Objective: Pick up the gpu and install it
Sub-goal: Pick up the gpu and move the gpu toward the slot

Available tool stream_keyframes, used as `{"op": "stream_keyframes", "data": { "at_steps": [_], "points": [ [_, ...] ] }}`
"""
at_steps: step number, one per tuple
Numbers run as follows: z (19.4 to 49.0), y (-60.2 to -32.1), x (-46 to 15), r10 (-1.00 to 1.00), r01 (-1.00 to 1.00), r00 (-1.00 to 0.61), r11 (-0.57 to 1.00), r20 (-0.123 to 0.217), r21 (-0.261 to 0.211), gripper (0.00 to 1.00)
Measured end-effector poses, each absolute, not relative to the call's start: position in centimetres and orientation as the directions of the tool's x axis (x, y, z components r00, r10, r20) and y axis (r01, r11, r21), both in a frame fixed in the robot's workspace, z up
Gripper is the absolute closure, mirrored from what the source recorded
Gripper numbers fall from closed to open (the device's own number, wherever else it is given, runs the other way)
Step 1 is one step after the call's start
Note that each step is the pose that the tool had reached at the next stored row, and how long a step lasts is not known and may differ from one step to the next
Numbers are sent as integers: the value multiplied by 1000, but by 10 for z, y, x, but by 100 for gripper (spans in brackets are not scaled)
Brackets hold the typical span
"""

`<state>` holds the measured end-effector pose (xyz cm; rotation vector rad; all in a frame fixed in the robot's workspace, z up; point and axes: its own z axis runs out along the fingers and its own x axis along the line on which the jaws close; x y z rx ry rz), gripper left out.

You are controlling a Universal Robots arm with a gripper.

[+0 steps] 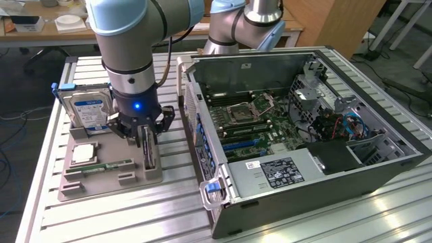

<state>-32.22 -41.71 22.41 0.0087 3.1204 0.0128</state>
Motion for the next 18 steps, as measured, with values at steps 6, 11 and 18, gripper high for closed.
{"op": "stream_keyframes", "data": {
  "at_steps": [6, 11, 18],
  "points": [
    [224, -417, -322, 6, 6, -1000, 1000, -21, 8, 57],
    [224, -417, -322, 6, 5, -1000, 1000, -21, 8, 64],
    [224, -417, -325, 5, 5, -1000, 1000, -23, 8, 64]
  ]
}}
